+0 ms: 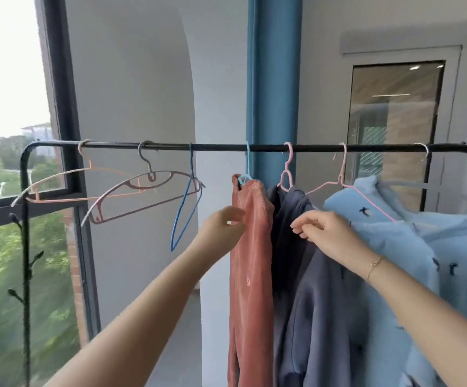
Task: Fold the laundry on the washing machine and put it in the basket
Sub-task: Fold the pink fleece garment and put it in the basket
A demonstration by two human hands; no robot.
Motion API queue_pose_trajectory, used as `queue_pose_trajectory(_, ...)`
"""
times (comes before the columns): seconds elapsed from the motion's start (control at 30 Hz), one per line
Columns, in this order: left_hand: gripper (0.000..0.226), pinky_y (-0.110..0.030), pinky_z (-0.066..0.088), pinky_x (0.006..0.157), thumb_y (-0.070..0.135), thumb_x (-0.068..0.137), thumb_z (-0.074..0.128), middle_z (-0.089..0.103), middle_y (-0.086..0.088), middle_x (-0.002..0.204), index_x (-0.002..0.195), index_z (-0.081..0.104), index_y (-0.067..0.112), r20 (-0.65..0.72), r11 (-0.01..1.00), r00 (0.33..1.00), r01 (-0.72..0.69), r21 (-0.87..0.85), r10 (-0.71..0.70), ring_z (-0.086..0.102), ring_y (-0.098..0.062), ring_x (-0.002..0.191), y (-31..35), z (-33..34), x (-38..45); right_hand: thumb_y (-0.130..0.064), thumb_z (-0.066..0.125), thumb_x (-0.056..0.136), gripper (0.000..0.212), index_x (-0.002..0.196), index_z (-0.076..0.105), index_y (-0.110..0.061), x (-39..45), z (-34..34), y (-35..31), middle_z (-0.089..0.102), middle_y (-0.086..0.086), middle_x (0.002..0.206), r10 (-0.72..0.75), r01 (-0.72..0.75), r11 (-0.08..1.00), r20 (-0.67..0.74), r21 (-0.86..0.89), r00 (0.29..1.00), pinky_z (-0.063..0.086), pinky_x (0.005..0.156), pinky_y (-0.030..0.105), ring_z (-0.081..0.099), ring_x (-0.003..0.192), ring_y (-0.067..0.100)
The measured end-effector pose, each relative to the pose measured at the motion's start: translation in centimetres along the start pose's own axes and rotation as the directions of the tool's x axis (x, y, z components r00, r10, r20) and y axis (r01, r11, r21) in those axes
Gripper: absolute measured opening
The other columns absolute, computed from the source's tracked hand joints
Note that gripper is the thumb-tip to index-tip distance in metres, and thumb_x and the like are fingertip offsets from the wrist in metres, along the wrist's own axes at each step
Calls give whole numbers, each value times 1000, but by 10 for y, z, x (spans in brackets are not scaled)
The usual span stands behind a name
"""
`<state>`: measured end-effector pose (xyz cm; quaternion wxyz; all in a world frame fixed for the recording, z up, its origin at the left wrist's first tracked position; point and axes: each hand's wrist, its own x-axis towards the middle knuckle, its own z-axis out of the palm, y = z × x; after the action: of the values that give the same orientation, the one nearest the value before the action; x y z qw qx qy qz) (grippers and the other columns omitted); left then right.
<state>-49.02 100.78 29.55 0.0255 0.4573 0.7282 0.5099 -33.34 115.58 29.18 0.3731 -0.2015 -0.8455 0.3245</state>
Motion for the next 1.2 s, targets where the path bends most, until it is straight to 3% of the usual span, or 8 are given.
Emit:
queue_pose_trajectory(0.13, 50, -29, 42, 95, 40, 96, 50, 49, -2, 139, 141, 42, 20, -136, 999, 990, 28, 27, -24, 51, -19, 121, 30, 28, 57, 15, 25, 86, 48, 83, 65, -12, 61, -32, 4, 64, 6, 86, 30, -44, 996, 160, 83, 987, 55, 54, 21, 60, 77, 18)
queue_pose_trajectory(0.37, 57, -25, 39, 90, 18, 85, 58, 45, 0, 135, 139, 41, 21, -226, 988, 972, 89, 123, -59, 48, -15, 115, 32, 59, 93, 13, 23, 91, 41, 112, 58, 6, 141, -34, 9, 57, 21, 100, 20, -56, 990, 263, 133, 965, 57, 48, 28, 61, 67, 26)
queue_pose_trajectory(0.63, 37, -27, 34, 81, 24, 80, 58, 47, 1, 117, 115, 50, 16, -279, 840, 958, 98, 534, 66, 47, -22, 109, 28, 52, 86, 9, 28, 88, 68, 139, 46, -31, 175, 11, -10, 56, -6, 112, -174, 326, 914, 493, -242, 852, 52, 61, 20, 57, 63, 0)
queue_pose_trajectory(0.7, 37, -28, 37, 79, 26, 80, 60, 45, 1, 115, 114, 49, 18, -281, 843, 959, 124, 523, 33, 51, -24, 102, 24, 47, 83, 1, 35, 91, 57, 137, 50, -30, 181, 18, -14, 56, -1, 128, -246, 457, 828, 523, -324, 816, 40, 63, 9, 57, 79, 1)
queue_pose_trajectory(0.8, 35, -28, 36, 74, 30, 79, 63, 45, -1, 107, 110, 48, 20, -247, 812, 969, 162, 561, -22, 51, -24, 94, 13, 41, 77, -16, 40, 94, 43, 132, 52, -30, 190, 32, -15, 51, 9, 132, -275, 530, 716, 514, -454, 813, 40, 87, 27, 52, 115, 23)
queue_pose_trajectory(0.93, 19, -22, 31, 57, 25, 76, 63, 49, 1, 91, 81, 45, 19, -263, 819, 964, 117, 562, 42, 49, -20, 79, -1, 43, 67, -13, 43, 93, 41, 133, 35, -13, 187, 49, -19, 54, 12, 116, -157, 514, 618, 548, -594, 822, 42, 67, 32, 49, 88, 26)
queue_pose_trajectory(1.07, 10, -18, 36, 66, 23, 83, 62, 45, 6, 99, 91, 61, 18, -301, 808, 938, 42, 587, 170, 54, -17, 79, -17, 47, 47, -11, 43, 96, 50, 140, 19, -9, 185, 59, -22, 51, 18, 125, -110, 509, 624, 578, -593, 809, 36, 61, 33, 49, 85, 24)
queue_pose_trajectory(1.2, 12, -13, 35, 67, 32, 84, 67, 45, 10, 96, 90, 64, 23, -332, 829, 921, 16, 558, 205, 52, -11, 77, -28, 46, 31, -11, 42, 96, 48, 138, 19, -7, 187, 64, -26, 47, 11, 91, -96, 481, 666, 574, -570, 813, 34, 61, 33, 39, 63, 16)
